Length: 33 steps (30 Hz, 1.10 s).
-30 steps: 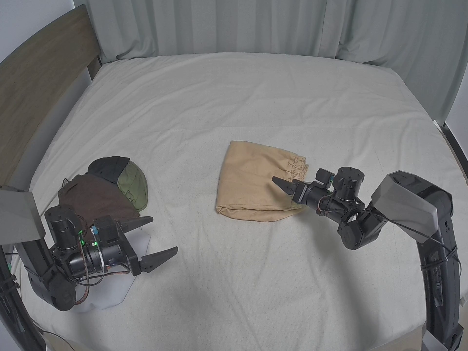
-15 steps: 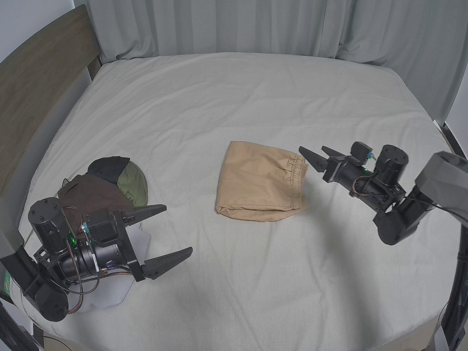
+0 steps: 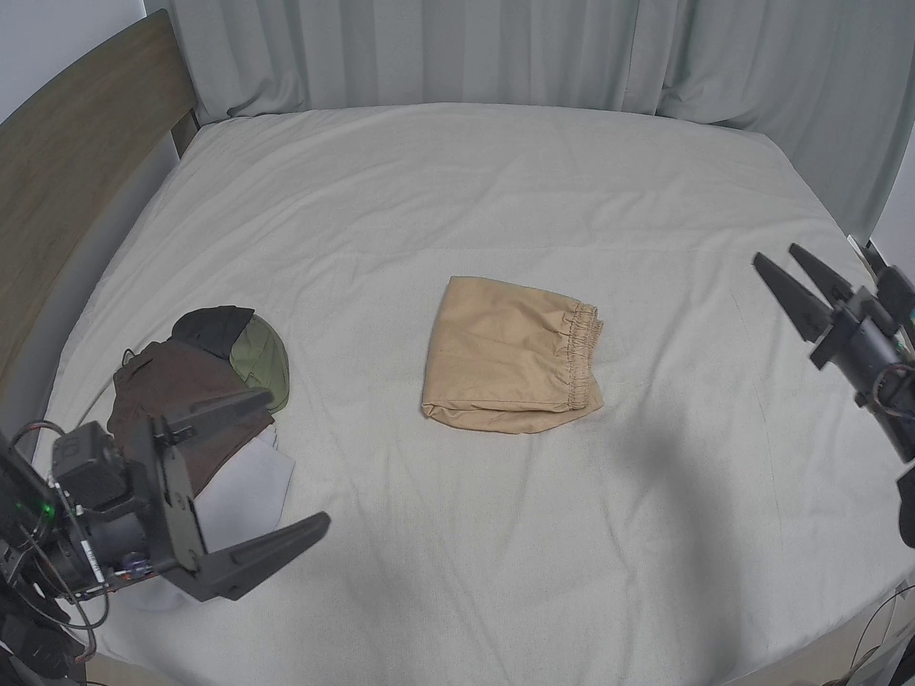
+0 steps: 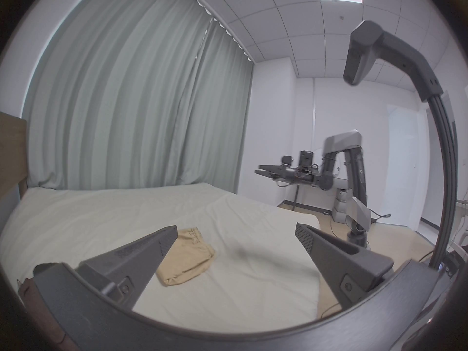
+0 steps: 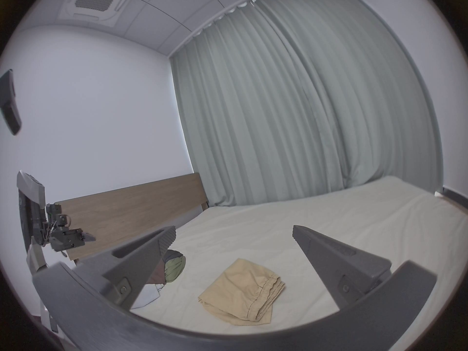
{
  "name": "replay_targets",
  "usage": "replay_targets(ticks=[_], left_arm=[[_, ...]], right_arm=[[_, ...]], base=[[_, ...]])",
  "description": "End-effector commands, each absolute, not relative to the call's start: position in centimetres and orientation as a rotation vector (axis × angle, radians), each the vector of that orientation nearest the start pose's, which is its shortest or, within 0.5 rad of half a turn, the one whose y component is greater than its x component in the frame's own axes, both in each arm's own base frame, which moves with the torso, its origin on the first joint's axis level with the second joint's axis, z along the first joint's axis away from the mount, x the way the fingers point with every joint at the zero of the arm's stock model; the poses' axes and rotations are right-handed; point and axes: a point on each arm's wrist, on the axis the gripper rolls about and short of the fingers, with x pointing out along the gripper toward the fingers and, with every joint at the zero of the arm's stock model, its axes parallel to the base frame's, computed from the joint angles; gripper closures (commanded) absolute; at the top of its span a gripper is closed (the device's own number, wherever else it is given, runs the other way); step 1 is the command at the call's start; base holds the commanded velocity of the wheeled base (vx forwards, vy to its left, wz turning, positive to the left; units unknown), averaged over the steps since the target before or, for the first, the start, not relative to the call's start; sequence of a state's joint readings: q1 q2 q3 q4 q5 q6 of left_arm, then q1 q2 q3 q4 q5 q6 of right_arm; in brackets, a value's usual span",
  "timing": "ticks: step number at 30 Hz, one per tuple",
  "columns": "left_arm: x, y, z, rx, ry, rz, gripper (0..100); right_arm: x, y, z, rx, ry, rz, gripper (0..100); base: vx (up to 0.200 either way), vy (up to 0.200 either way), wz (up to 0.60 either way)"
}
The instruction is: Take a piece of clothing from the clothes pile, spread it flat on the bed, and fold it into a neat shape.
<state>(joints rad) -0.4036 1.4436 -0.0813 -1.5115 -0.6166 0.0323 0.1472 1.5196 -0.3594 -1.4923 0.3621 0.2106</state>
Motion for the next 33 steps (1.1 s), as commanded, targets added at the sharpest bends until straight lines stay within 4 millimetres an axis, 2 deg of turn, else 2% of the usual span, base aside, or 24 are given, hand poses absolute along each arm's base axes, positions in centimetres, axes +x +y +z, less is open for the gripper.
replay_targets(ticks=[1,2,3,6,7,8,12,15,18,20,22,25,27,30,33], left_arm=[[7.8,-4.2,18.5,-0.005,-0.388,-0.837,0],[7.0,-3.7,18.3,-0.011,-0.382,-0.774,0],[6.7,-3.5,18.3,-0.013,-0.382,-0.757,0],[4.9,-2.6,17.6,-0.028,-0.35,-0.678,0],[4.8,-2.5,17.5,-0.029,-0.347,-0.674,0],[3.8,-2.1,16.8,-0.035,-0.31,-0.629,0],[1.8,-1.2,15.0,-0.034,-0.253,-0.57,0],[0.8,-0.8,14.2,-0.024,-0.248,-0.53,0],[-0.7,-0.4,12.4,-0.013,-0.223,-0.474,0],[-1.8,-0.2,10.6,-0.005,-0.183,-0.42,0],[-1.8,-0.2,10.0,-0.002,-0.141,-0.399,0],[-1.7,-0.2,9.6,-0.01,-0.09,-0.376,0],[-1.6,-0.1,8.5,0.003,0.01,-0.324,0],[-1.6,-0.1,8.5,0.001,0.015,-0.268,0],[-1.6,-0.1,8.6,-0.002,0.012,-0.206,0]], right_arm=[[7.3,1.3,19.8,0.085,-0.472,0.468,0],[5.8,1.2,19.2,0.088,-0.46,0.47,0],[5.3,1.2,19.0,0.089,-0.452,0.471,0],[2.2,1.0,17.4,0.096,-0.413,0.47,0],[2.1,1.0,17.3,0.097,-0.41,0.469,0],[0.5,0.8,15.7,0.107,-0.362,0.461,0],[-2.8,0.7,11.1,0.108,-0.26,0.44,0],[-2.8,0.8,10.2,0.081,-0.229,0.397,0],[-2.5,0.7,8.9,0.081,-0.113,0.343,0],[-2.3,0.3,8.0,0.089,-0.036,0.151,0],[-2.3,0.1,8.1,0.084,-0.048,0.062,0],[-2.3,0.1,8.0,0.065,-0.046,0.038,0],[-2.3,0.1,8.0,0.047,-0.045,0.026,0],[-2.3,0.0,7.3,0.006,0.02,-0.02,0],[-2.3,0.0,7.5,0.005,0.008,-0.015,0]], base=[[0.0,0.0,0.0],[0.0,0.0,0.0],[0.0,0.0,0.0],[0.0,0.0,0.0],[0.0,0.0,0.0],[0.0,0.0,0.0],[0.0,0.0,0.0],[0.0,0.0,0.0],[0.0,0.0,0.0],[0.0,0.0,0.0],[0.0,0.0,0.0],[0.0,0.0,0.0],[0.0,0.0,0.0],[0.0,0.0,0.0],[0.0,0.0,0.0]])
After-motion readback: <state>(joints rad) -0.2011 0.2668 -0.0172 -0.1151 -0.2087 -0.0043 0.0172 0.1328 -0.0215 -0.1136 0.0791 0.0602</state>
